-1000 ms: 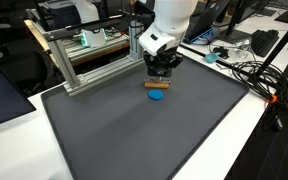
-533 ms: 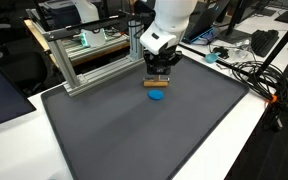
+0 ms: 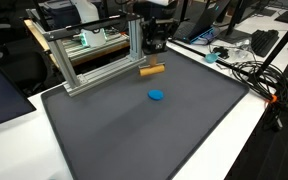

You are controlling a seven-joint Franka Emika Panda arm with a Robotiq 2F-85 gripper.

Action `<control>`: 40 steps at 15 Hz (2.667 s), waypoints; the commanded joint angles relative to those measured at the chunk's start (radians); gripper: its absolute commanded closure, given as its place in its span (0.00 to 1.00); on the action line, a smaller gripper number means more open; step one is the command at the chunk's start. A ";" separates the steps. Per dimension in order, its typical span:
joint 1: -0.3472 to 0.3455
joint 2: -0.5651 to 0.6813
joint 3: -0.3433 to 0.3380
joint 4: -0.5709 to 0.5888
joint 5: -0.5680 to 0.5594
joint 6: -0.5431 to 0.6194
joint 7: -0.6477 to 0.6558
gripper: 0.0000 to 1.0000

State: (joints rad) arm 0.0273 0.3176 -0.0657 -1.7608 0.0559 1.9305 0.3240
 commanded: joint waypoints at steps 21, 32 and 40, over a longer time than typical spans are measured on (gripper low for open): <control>-0.028 0.109 0.010 -0.034 -0.050 0.268 -0.130 0.78; -0.049 0.169 0.015 -0.024 -0.015 0.351 -0.145 0.78; -0.055 0.182 0.019 -0.028 -0.002 0.394 -0.166 0.78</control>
State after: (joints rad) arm -0.0123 0.4359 -0.0635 -1.7999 0.0211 2.2538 0.1870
